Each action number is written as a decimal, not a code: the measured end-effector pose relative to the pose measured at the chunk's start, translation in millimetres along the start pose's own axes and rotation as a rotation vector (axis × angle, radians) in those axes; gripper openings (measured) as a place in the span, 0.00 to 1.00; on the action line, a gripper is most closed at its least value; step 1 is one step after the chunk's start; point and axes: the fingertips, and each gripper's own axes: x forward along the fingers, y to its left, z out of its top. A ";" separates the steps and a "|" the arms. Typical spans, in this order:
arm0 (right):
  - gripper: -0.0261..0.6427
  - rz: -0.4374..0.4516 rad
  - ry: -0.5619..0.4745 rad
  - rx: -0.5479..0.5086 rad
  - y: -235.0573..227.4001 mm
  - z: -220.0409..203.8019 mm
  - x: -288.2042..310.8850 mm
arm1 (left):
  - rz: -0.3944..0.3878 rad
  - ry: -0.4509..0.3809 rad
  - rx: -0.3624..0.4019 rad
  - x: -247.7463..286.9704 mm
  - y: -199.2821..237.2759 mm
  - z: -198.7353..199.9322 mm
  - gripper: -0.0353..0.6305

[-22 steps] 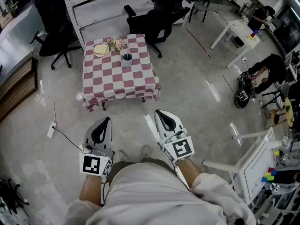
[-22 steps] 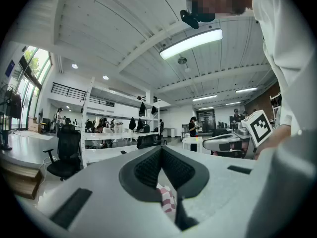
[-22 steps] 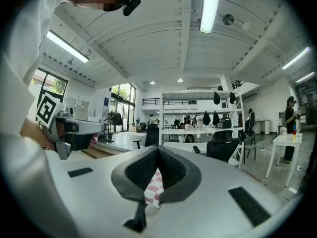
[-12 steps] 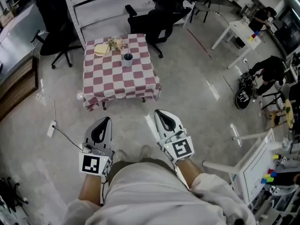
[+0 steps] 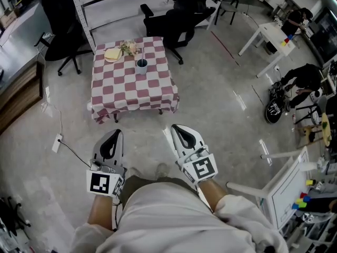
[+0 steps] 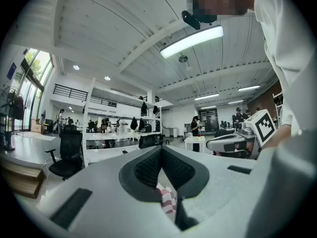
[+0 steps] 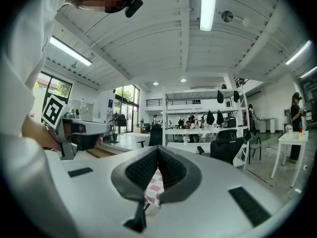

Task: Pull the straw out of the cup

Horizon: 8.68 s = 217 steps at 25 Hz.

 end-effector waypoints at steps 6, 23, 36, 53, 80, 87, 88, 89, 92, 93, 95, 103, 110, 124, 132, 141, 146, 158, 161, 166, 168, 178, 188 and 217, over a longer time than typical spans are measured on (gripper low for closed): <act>0.04 0.022 0.015 0.001 -12.5 -9.4 -2.5 | 0.021 0.009 -0.013 5.9 -9.1 -8.0 0.06; 0.04 -0.085 0.038 -0.008 -47.7 -9.6 105.6 | -0.106 -0.006 -0.022 104.5 83.0 -16.5 0.06; 0.04 -0.142 0.059 -0.011 -60.0 -0.1 218.4 | -0.183 -0.015 -0.036 188.7 184.6 -17.4 0.06; 0.04 0.037 0.040 -0.015 -153.5 11.4 290.2 | -0.033 0.020 -0.039 283.4 192.0 -17.3 0.06; 0.04 -0.044 0.062 0.012 -188.9 7.5 328.7 | -0.255 0.065 -0.094 329.6 201.8 -33.0 0.42; 0.04 -0.058 0.073 0.016 -195.5 3.0 328.7 | -0.244 0.090 -0.068 335.3 205.7 -42.5 0.46; 0.04 -0.059 0.072 0.017 -197.0 2.6 328.8 | -0.243 0.097 -0.068 336.7 205.9 -45.0 0.47; 0.04 -0.059 0.072 0.018 -198.5 2.3 328.8 | -0.242 0.103 -0.068 338.0 206.0 -47.0 0.48; 0.04 -0.062 0.076 0.021 -203.6 0.2 328.8 | -0.239 0.114 -0.067 342.6 206.9 -51.3 0.48; 0.04 -0.064 0.078 0.022 -205.5 -0.9 328.6 | -0.237 0.118 -0.066 344.8 207.4 -53.3 0.48; 0.04 -0.068 0.083 0.023 -209.5 -2.9 327.2 | -0.232 0.129 -0.065 349.9 208.4 -59.2 0.48; 0.04 -0.106 0.098 0.027 -230.7 -8.1 315.9 | -0.236 0.185 -0.058 381.9 210.8 -89.7 0.48; 0.04 -0.146 0.127 0.040 -247.5 -16.9 302.0 | -0.242 0.267 -0.071 411.0 214.6 -133.7 0.48; 0.04 -0.197 0.162 0.040 -273.4 -27.8 285.6 | -0.255 0.387 -0.104 462.1 215.0 -209.7 0.48; 0.04 -0.209 0.170 0.034 -281.9 -28.0 284.2 | -0.255 0.464 -0.126 480.6 217.8 -250.6 0.48; 0.04 -0.253 0.192 0.025 -296.4 -31.3 270.9 | -0.256 0.551 -0.136 499.2 218.8 -295.8 0.48; 0.04 -0.277 0.204 0.020 -303.1 -32.2 264.0 | -0.255 0.588 -0.139 510.8 222.1 -314.2 0.48; 0.04 -0.315 0.233 0.012 -314.2 -37.4 248.6 | -0.266 0.667 -0.138 529.1 223.4 -352.0 0.48; 0.04 -0.323 0.240 0.010 -317.1 -38.1 245.6 | -0.272 0.683 -0.139 532.1 221.8 -359.5 0.48; 0.04 -0.334 0.250 0.009 -320.1 -38.6 244.0 | -0.279 0.697 -0.139 536.0 220.9 -366.4 0.48; 0.04 -0.335 0.254 0.012 -319.8 -39.9 243.7 | -0.279 0.705 -0.137 536.9 221.0 -369.4 0.48; 0.04 -0.334 0.266 0.009 -316.6 -43.9 244.3 | -0.272 0.697 -0.120 543.9 224.8 -374.6 0.35; 0.04 -0.333 0.276 0.007 -317.0 -44.9 246.1 | -0.280 0.698 -0.096 548.1 222.5 -375.7 0.25; 0.04 -0.295 0.247 0.007 -314.0 -41.1 259.2 | -0.275 0.645 -0.061 541.1 218.9 -348.9 0.10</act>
